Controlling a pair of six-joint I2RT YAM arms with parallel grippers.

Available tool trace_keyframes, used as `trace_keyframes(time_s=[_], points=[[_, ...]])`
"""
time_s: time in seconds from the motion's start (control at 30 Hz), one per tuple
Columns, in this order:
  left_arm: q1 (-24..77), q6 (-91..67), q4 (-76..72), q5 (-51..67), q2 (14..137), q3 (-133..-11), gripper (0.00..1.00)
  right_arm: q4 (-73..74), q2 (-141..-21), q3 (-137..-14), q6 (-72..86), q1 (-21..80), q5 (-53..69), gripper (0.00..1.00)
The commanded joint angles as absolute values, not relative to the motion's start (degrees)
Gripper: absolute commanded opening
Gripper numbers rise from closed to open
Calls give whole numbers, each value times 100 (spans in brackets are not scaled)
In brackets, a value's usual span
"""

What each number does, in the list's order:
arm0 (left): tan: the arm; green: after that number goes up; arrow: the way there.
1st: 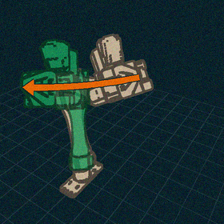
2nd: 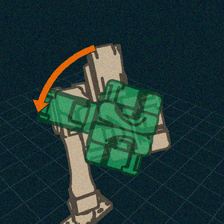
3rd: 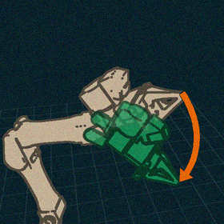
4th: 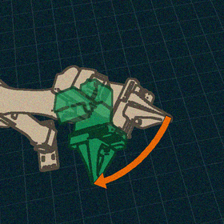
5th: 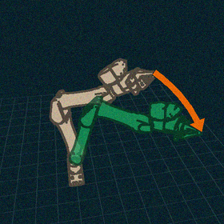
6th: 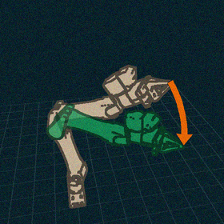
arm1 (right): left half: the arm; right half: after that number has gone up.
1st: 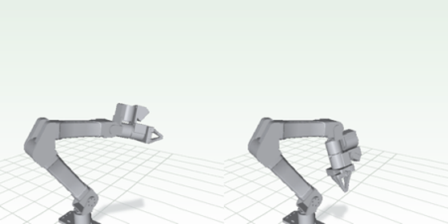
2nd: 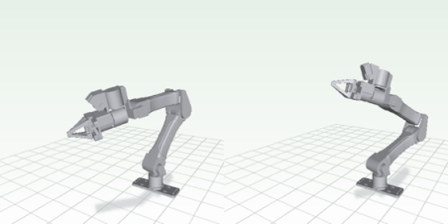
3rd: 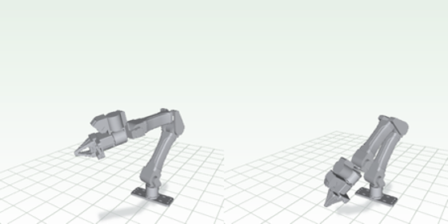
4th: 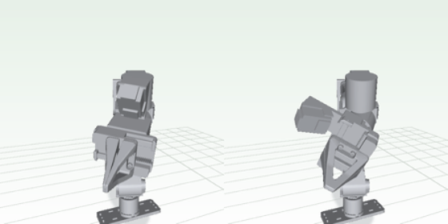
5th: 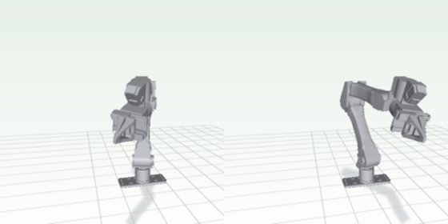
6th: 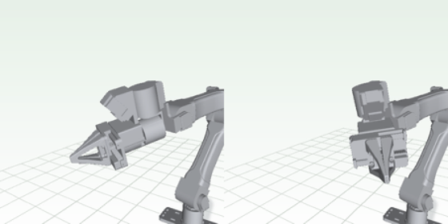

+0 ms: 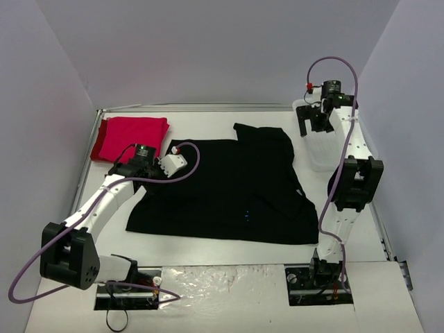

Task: Fold and stack the t-shirts
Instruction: Fold the flattened tshirt in 1/3 of the way

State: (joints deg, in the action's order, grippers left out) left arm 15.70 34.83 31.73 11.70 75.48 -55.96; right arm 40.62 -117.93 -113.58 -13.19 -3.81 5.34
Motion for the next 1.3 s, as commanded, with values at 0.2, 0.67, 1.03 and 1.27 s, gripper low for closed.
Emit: trace_keyframes(time_s=[0.2, 0.67, 1.03, 1.27], points=[[1468, 3401, 2936, 1028, 6952, -5379, 22, 4245, -9511, -10531, -2565, -230, 3346, 100], [642, 3234, 3339, 1335, 5907, -5238, 58, 5877, -7577, -7683, -4462, 1705, 1618, 47], [-448, 2839, 3287, 2505, 5256, -4878, 94, 6548, -6627, -6100, -4825, 1714, 975, 45], [-580, 2865, 3331, 2628, 5291, -4773, 94, 6285, -6732, -5625, -4808, 1723, 914, 45]])
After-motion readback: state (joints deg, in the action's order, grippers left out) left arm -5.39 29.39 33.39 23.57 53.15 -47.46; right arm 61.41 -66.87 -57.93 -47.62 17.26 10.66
